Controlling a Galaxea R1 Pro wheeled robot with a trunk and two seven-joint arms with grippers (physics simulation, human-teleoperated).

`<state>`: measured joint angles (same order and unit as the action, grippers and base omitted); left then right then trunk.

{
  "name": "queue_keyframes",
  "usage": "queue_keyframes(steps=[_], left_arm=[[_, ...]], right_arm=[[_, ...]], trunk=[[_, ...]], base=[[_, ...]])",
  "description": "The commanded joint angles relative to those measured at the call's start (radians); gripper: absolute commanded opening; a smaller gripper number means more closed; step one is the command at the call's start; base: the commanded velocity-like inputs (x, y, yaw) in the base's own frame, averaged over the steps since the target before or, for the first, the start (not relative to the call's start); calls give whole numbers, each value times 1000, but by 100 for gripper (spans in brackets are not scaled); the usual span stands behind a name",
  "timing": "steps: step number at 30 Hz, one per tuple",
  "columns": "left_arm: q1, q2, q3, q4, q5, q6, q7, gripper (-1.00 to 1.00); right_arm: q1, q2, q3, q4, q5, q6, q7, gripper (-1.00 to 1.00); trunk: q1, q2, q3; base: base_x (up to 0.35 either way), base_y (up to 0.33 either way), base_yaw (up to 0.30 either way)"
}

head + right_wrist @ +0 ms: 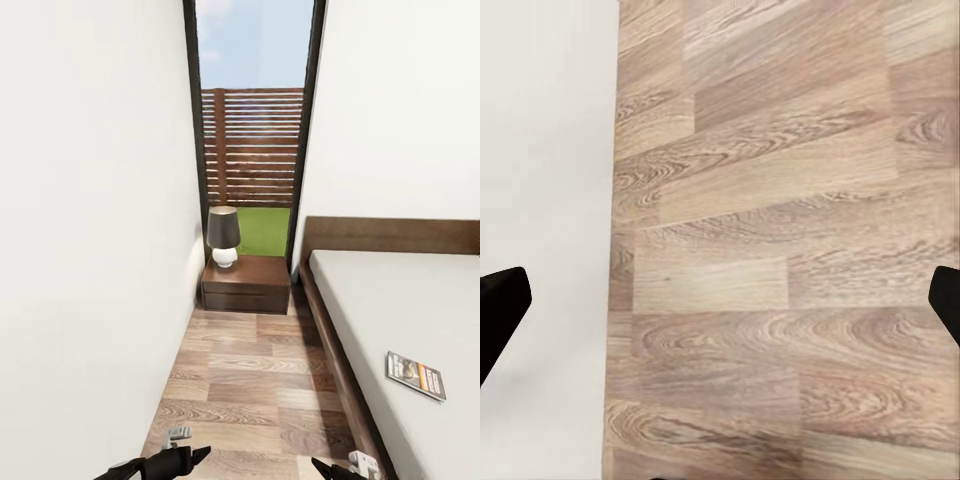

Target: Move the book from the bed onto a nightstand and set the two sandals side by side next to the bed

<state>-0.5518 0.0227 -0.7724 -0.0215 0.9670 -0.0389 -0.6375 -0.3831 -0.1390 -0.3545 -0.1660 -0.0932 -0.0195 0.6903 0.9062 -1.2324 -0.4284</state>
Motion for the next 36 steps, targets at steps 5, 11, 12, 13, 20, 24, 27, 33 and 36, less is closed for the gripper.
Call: queue_keyframes(steps=[5,11,12,13,20,24,27,33,36], left_arm=[[0,0,-8,0,6,-4,-2,100],[0,0,-8,0,6,-4,-2,100],[0,0,-8,0,6,-4,-2,100],[0,0,-8,0,6,-4,-2,100],[0,0,-8,0,6,-4,-2,100],[0,0,-8,0,6,-4,-2,100],[0,0,-8,0,6,-4,-2,100],[0,0,-8,0,6,-4,-2,100],[0,0,-8,0,6,-4,-2,100]], right_arm=[[-1,-1,5,2,-10,-2,3,100],[-1,-1,5,2,-10,-2,3,100],[-1,-1,5,2,-10,-2,3,100],[-1,-1,5,2,-10,-2,2,100],[-1,-1,5,2,-10,-2,3,100],[-1,-1,6,2,-10,-2,3,100],[-1,-1,6,2,-10,-2,3,100],[-1,-1,7,2,-10,-2,3,100],[-1,-1,8,2,-9,-2,3,100]], trunk=[[0,-1,-1],[0,-1,-1],[0,-1,-1],[0,-1,-1],[0,-1,-1],[0,-1,-1],[0,-1,-1],[0,-1,-1],[0,-1,-1]], base=[[182,0,-23],[311,0,-2],[319,0,0],[317,0,0],[314,0,0],[313,0,0],[312,0,0],[312,0,0],[312,0,0]])
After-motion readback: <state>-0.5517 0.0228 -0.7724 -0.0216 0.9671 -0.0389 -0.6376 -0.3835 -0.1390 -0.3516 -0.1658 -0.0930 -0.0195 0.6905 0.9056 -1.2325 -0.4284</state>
